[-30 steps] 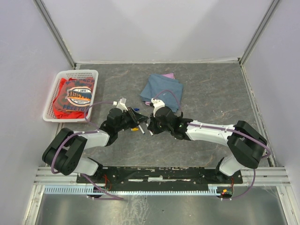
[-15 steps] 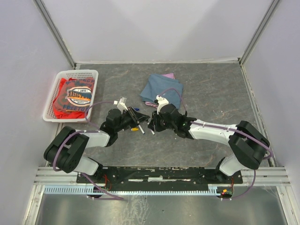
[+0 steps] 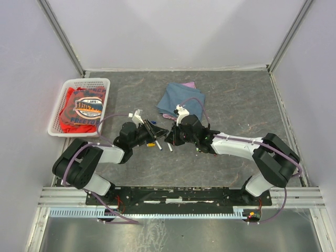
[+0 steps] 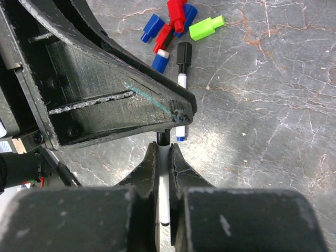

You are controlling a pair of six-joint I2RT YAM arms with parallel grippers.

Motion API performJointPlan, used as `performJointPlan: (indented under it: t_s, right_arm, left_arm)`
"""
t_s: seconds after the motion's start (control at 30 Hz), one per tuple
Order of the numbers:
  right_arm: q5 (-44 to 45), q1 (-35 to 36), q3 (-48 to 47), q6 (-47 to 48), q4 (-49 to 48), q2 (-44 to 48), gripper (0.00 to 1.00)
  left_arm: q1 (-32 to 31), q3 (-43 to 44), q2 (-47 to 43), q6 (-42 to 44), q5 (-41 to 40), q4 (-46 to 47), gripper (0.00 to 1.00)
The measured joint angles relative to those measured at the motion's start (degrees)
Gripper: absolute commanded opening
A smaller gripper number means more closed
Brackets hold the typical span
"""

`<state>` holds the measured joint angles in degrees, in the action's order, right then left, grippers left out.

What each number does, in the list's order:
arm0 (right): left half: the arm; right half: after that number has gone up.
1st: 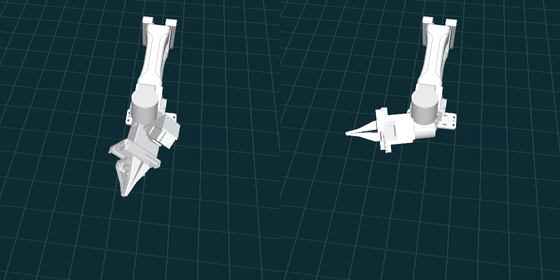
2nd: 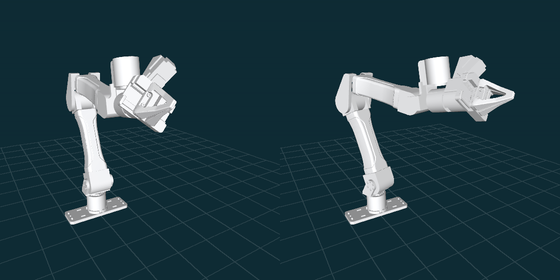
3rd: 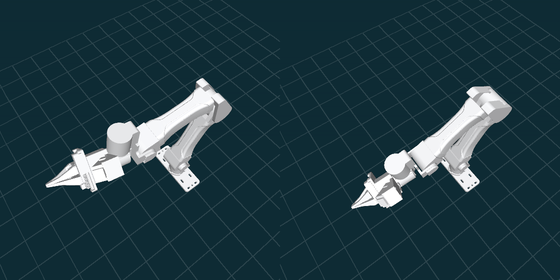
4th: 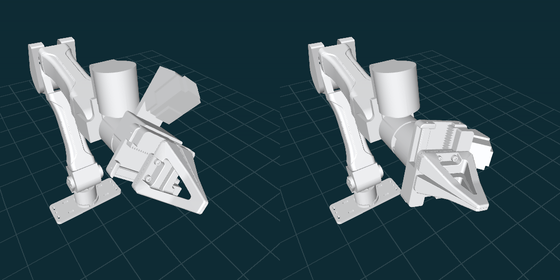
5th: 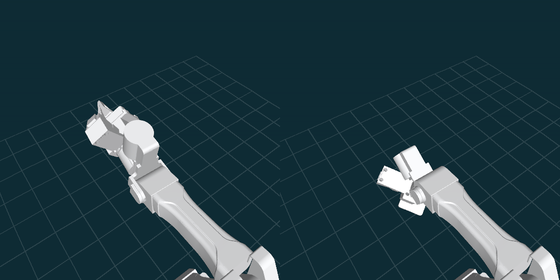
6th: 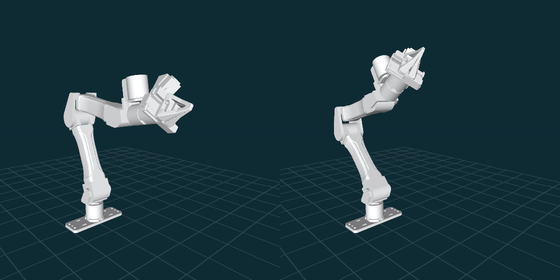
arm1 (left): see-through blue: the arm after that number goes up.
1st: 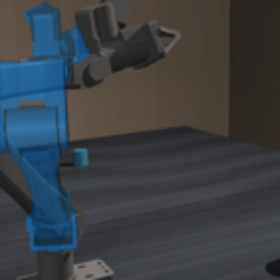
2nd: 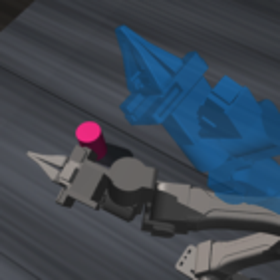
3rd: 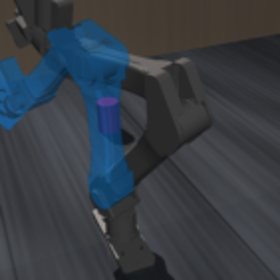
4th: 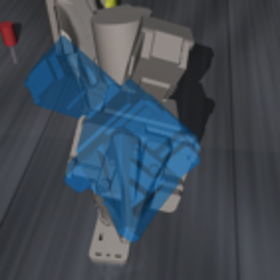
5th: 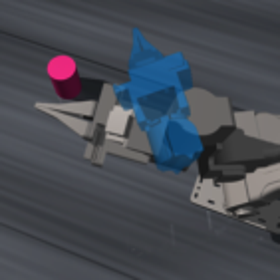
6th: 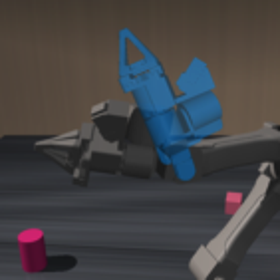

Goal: Open the pen caps

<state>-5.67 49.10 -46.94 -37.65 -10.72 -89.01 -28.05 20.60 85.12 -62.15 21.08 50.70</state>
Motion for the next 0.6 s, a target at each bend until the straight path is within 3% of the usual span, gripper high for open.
performJointPlan:
  t_s: [0.3, 0.6]
  right_arm:
    - [2.27, -0.39, -0.81, 1.51, 1.07, -1.99, 0.01]
    - [18.12, 2.84, -6.38, 7.13, 6.58, -3.72, 0.01]
  left_arm:
    - [-0.33, 2.69, 2.49, -1.05, -3.39, -4.11, 0.03]
    - [-3.50, 13.09, 2.47, 0.22, -14.45, -19.02, 0.03]
